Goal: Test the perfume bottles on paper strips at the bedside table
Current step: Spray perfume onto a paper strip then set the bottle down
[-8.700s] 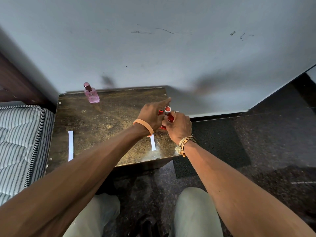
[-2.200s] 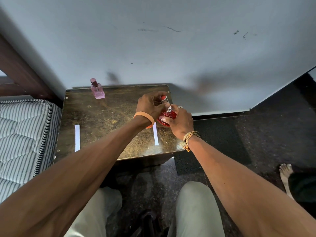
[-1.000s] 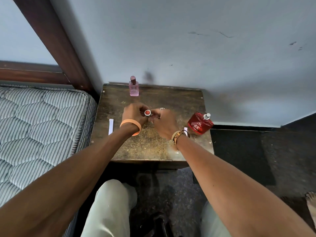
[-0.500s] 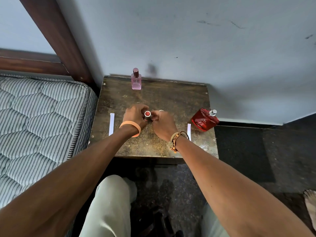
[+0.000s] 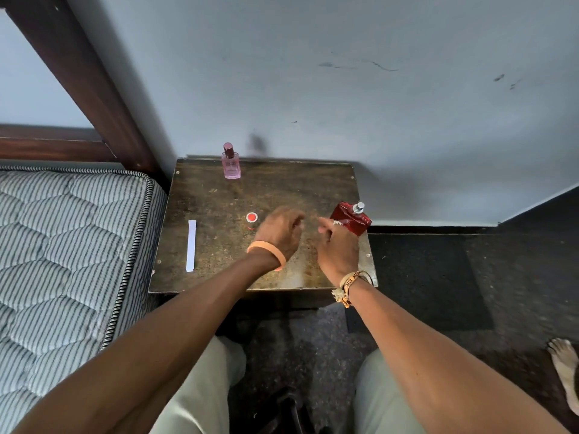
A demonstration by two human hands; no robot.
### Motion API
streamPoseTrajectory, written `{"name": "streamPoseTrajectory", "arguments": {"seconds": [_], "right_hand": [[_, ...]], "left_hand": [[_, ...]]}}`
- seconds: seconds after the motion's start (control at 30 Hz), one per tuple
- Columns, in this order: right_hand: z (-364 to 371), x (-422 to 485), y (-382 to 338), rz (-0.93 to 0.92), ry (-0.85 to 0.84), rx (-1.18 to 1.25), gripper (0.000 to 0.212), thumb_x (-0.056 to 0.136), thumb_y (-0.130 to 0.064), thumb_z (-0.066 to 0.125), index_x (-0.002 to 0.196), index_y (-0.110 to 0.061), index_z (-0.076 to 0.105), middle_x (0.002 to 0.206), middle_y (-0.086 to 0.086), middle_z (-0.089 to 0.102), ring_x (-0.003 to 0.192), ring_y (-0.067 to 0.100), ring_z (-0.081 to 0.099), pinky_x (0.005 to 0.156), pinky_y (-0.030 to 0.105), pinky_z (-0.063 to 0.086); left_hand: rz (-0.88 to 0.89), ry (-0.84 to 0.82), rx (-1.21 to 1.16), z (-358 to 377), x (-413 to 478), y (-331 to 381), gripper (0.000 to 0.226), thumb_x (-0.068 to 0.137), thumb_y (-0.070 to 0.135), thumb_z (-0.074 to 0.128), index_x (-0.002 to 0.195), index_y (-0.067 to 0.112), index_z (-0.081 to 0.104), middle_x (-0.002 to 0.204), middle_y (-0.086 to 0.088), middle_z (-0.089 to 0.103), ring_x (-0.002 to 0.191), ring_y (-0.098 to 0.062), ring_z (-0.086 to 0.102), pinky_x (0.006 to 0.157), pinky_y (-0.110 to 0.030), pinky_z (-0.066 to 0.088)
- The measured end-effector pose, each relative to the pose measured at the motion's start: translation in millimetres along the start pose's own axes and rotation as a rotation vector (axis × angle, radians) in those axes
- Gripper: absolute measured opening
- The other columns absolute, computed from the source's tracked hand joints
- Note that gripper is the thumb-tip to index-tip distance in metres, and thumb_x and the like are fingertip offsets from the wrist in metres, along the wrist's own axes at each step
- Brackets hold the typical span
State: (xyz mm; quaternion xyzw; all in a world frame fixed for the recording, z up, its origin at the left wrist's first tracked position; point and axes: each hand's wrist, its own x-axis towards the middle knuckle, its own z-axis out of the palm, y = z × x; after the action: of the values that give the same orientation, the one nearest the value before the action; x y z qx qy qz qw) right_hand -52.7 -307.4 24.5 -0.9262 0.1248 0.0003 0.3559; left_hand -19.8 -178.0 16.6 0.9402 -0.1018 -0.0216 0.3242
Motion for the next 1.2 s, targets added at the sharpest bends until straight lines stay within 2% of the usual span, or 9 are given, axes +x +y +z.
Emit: {"name": "streamPoseTrajectory", "arguments": {"seconds": [0.1,0.23,0.37,0.47,0.6,0.77,0.9,1.0,1.2], "right_hand": [[-6,0,13,0.004,0.012,-0.033,0.028,0.098,-0.007,0.048,0.117,-0.015,0.067,0.107,0.001,0.071,0.091,0.016,0.066,0.066,0.016,0.040],[-4,2,25,0.049,0.011,-0.043,0.018,0.097,-0.006,0.048,0.102,-0.019,0.058,0.086,-0.004,0.062,0.081,0.019,0.065,0.064,0.031,0.049],[3,5,34,0.059,-0.030,-0.038,0.016,0.096,-0.008,0.047,0.100,-0.022,0.054,0.084,-0.004,0.062,0.077,0.019,0.065,0.067,0.040,0.056],[5,7,38,0.060,-0.024,-0.010,0.015,0.095,-0.008,0.048,0.100,-0.021,0.053,0.090,-0.001,0.066,0.080,0.019,0.065,0.070,0.039,0.055],[7,7,42,0.043,0.009,0.019,0.019,0.093,-0.003,0.048,0.097,-0.021,0.051,0.088,-0.005,0.062,0.081,0.015,0.062,0.068,0.030,0.049],[14,7,44,0.061,0.076,0.096,0.020,0.093,-0.004,0.050,0.099,-0.023,0.052,0.095,-0.004,0.064,0.089,0.019,0.063,0.074,0.033,0.050],[14,4,45,0.053,0.071,0.108,0.014,0.095,-0.022,0.056,0.109,-0.022,0.058,0.101,-0.004,0.066,0.094,0.016,0.064,0.078,0.036,0.054],[10,-3,38,0.038,0.018,0.145,0.027,0.095,-0.038,0.059,0.117,-0.022,0.058,0.107,-0.008,0.065,0.097,0.008,0.062,0.080,0.031,0.053],[-2,-10,5,0.165,-0.061,0.449,0.027,0.081,-0.007,0.077,0.098,-0.022,0.062,0.092,-0.006,0.072,0.085,0.005,0.070,0.074,0.021,0.057]], "left_hand": [[-0.024,-0.107,0.017,24,9,18,0.026,0.091,0.011,0.051,0.110,0.012,0.067,0.106,-0.010,0.067,0.100,-0.026,0.060,0.081,-0.032,0.046],[-0.065,-0.208,0.040,44,20,24,0.020,0.087,0.010,0.054,0.101,0.016,0.067,0.096,-0.011,0.067,0.089,-0.030,0.062,0.067,-0.032,0.043],[-0.090,-0.251,0.067,62,27,16,0.020,0.091,0.030,0.056,0.109,0.028,0.065,0.101,-0.010,0.061,0.092,-0.031,0.062,0.066,-0.033,0.045],[-0.119,-0.220,0.120,68,29,14,0.024,0.092,0.036,0.057,0.115,0.034,0.062,0.109,-0.009,0.058,0.095,-0.029,0.062,0.064,-0.031,0.041],[-0.179,-0.198,0.040,66,34,17,0.011,0.086,0.030,0.066,0.097,0.030,0.069,0.090,-0.003,0.069,0.085,-0.025,0.066,0.060,-0.029,0.041],[-0.304,-0.227,-0.064,65,42,16,0.004,0.083,0.025,0.068,0.085,0.027,0.070,0.095,0.000,0.070,0.090,-0.023,0.065,0.066,-0.027,0.043],[-0.283,-0.214,-0.185,61,37,13,0.004,0.082,0.022,0.066,0.079,0.024,0.066,0.076,0.006,0.064,0.076,-0.015,0.062,0.064,-0.023,0.043],[-0.321,-0.219,-0.367,48,30,8,0.013,0.080,0.014,0.068,0.073,0.023,0.062,0.073,0.005,0.066,0.072,-0.015,0.063,0.066,-0.027,0.050],[-0.569,-0.236,-0.858,9,14,7,0.010,0.085,0.007,0.069,0.082,0.012,0.062,0.080,-0.012,0.067,0.071,-0.022,0.064,0.076,-0.040,0.055]]}}
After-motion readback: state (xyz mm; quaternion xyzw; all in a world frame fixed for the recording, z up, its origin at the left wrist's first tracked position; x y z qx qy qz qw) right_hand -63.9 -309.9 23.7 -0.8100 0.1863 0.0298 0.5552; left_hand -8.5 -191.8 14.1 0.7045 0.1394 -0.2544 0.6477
